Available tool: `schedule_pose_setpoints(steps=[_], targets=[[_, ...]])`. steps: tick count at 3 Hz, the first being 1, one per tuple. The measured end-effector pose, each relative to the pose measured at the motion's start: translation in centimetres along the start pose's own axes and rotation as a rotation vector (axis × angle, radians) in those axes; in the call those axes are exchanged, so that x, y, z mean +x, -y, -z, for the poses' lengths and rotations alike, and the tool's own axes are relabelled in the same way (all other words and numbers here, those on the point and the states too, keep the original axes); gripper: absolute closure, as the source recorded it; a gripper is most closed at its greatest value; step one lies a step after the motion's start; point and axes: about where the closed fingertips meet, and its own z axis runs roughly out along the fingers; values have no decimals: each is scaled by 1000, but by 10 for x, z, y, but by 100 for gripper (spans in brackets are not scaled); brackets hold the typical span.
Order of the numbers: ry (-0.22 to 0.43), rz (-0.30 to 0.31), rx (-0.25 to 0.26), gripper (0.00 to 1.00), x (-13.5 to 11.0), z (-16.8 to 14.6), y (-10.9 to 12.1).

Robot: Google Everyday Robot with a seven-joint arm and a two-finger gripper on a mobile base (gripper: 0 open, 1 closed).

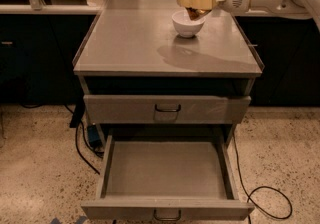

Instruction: Place orange can into middle drawer

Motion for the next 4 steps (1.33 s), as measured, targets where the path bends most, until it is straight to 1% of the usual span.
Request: schedule_pose_setpoints(steps=[1,2,3,4], targets=[[0,0,0,100,0,0,0],[-4,9,-9,100,7,3,-22],[73,37,-12,100,-14,23,-76],[169,-22,-18,100,-29,37,-157]])
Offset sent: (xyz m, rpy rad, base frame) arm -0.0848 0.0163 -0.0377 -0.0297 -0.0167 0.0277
